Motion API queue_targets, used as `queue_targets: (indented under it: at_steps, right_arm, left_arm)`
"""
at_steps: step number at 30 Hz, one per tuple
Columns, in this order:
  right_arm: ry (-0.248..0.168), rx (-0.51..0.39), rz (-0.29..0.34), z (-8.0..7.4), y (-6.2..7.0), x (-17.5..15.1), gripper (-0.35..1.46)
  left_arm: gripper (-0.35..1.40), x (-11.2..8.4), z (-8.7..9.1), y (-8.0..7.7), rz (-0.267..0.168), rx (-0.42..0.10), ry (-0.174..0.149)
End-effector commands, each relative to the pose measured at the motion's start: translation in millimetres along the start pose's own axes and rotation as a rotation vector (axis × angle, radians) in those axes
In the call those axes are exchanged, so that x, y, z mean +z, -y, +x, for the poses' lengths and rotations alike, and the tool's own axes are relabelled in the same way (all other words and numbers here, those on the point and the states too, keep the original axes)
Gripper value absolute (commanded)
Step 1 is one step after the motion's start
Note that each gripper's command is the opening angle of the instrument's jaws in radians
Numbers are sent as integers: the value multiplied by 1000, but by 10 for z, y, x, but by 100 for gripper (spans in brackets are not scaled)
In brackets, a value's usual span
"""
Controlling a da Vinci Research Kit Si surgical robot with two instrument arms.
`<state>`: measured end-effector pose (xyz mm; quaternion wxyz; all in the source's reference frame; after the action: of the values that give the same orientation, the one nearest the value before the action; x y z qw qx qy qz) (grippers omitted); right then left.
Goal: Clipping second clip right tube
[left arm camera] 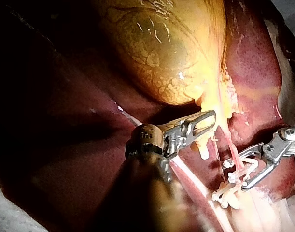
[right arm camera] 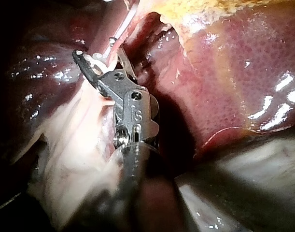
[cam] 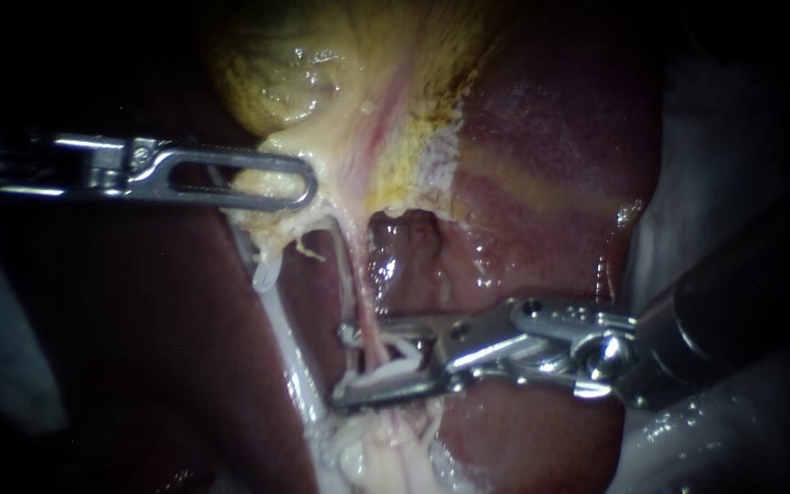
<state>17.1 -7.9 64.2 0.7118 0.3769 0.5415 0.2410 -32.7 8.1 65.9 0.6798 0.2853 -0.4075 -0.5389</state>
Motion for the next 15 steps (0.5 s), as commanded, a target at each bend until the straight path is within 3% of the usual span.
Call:
queue_targets:
  at_steps: [1,10,15]
  right_arm:
    - [-5,4,1,1,2,3,45]
    - [-1,1,11,2,4,9,41]
    - [-1,7,13,1,4,5,24]
  left_arm:
    - [-35,0,0,0,0,0,0]
    - [-35,1,0,0,0,0,0]
    - [-35,1,0,0,0,0,0]
